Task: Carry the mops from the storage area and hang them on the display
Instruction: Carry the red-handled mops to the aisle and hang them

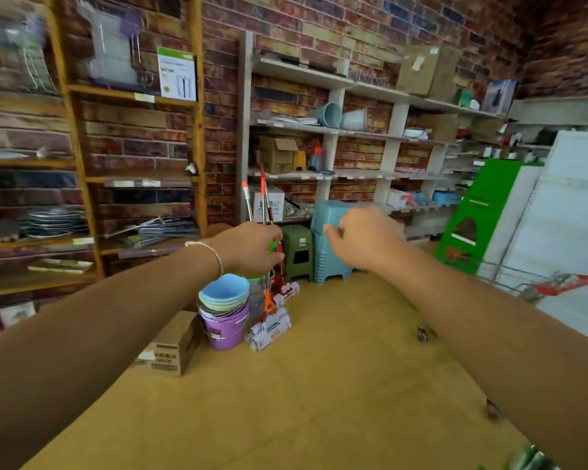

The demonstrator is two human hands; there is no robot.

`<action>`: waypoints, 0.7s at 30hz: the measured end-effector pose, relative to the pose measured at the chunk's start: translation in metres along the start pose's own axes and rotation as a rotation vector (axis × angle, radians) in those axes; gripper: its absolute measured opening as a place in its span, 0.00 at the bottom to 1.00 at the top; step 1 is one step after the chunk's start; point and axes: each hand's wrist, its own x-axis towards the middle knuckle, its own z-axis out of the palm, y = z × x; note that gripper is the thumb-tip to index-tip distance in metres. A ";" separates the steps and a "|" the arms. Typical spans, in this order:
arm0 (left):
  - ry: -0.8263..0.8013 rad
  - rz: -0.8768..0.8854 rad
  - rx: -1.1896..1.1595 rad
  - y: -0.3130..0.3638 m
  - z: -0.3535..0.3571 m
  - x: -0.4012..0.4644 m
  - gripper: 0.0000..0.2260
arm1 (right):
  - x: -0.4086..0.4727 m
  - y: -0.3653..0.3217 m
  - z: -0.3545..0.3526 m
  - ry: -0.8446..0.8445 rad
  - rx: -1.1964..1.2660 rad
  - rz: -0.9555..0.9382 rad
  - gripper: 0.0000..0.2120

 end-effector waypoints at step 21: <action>0.026 -0.048 0.078 -0.109 0.044 0.301 0.22 | 0.283 0.091 0.150 -0.045 0.051 -0.055 0.26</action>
